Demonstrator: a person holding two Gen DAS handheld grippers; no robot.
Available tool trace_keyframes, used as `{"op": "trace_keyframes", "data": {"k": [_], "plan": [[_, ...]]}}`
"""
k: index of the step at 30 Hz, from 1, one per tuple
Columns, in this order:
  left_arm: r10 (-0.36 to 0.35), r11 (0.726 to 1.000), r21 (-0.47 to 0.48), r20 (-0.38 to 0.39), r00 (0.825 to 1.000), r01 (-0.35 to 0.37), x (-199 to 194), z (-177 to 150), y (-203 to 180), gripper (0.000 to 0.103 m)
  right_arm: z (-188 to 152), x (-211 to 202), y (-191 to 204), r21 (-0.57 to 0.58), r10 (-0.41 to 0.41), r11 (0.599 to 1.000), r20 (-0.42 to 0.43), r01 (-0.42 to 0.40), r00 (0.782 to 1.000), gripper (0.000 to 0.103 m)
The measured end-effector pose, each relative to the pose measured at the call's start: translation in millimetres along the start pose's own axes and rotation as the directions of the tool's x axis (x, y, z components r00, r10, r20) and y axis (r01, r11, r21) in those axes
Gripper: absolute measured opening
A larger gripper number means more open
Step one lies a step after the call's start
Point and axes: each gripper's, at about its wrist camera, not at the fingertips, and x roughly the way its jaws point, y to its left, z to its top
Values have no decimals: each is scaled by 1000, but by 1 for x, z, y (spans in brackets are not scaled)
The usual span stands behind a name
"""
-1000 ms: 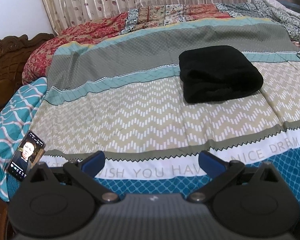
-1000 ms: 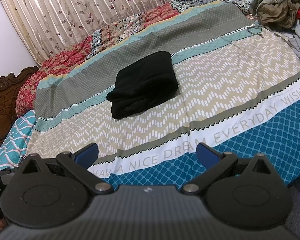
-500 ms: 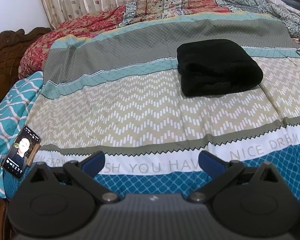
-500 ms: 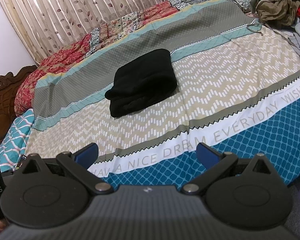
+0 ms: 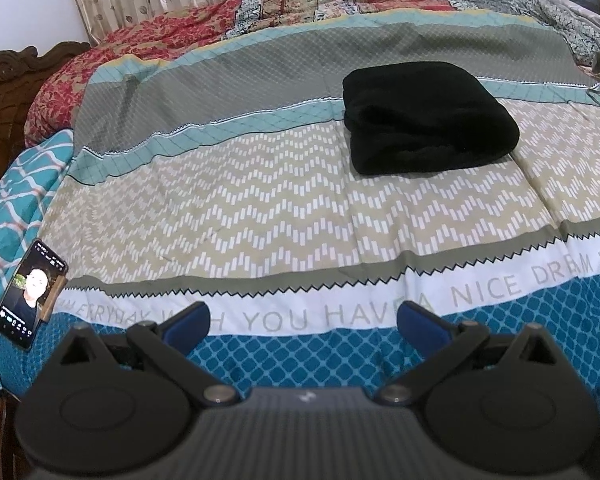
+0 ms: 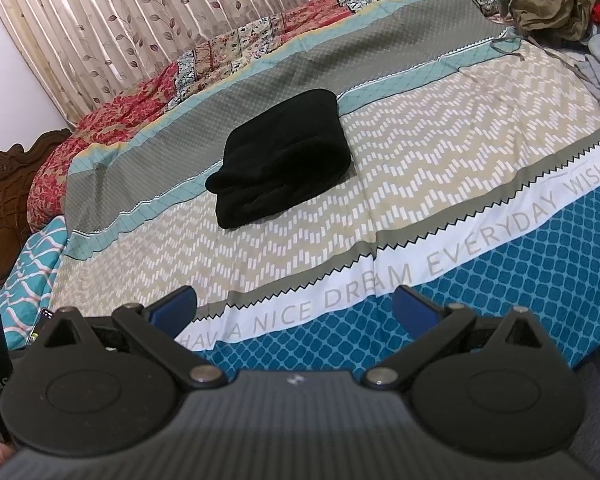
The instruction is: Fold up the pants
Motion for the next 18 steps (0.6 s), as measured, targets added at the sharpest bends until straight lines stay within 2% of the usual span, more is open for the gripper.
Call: {"op": "trace_keyframes", "data": {"k": [9,14,18], "plan": [[-20,1000,-3,-15,1000,19,1,-2,0,103,0,0,-1,3,1,1000,-3,-1,1000,103],[-76,997,5,-10,997,76,-2,-3,-2,103,0,0,-1,3,1,1000,-2,-1,1000,103],[-84,996,6,0,996,84,-4,-3,-4,103,0,0,-1,3,0,1000,-2,0,1000,103]]}}
